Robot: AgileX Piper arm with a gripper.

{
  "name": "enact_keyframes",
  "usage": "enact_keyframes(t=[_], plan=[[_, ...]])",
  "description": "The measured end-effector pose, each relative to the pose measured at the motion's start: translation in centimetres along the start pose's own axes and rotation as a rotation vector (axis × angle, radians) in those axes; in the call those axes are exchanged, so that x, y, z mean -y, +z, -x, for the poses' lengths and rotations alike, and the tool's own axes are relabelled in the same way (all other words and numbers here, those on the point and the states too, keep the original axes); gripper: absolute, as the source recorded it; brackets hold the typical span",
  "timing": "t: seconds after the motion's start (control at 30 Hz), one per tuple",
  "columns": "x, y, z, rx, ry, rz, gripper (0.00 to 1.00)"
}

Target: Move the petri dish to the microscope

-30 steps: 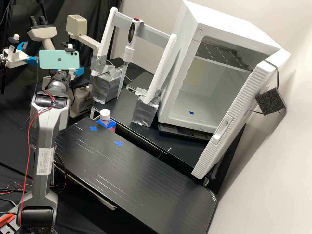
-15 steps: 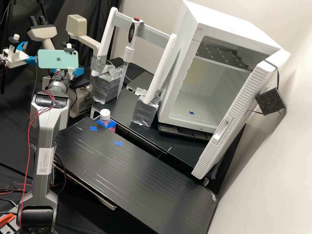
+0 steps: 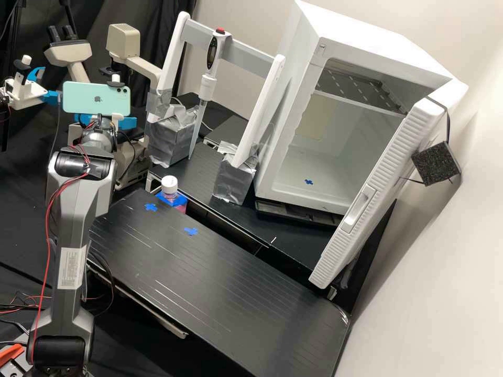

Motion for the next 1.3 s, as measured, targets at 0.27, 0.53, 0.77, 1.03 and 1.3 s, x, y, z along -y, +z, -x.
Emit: enact_keyframes(t=[0.27, 0.53, 0.77, 1.03, 1.3], plan=[[-1.1, 1.1, 6.3, -0.065, 0.103, -0.014, 1.0], [-2.0, 1.2, 16.1, -0.235, 0.321, -0.057, 1.0], [-1.5, 3.2, 22.9, -0.272, 0.493, -0.084, 1.0], [-1.0, 7.3, 26.9, -0.084, 0.754, -0.095, 1.0], [0.2, 11.0, 29.6, 0.045, 0.972, -0.144, 1.0]])
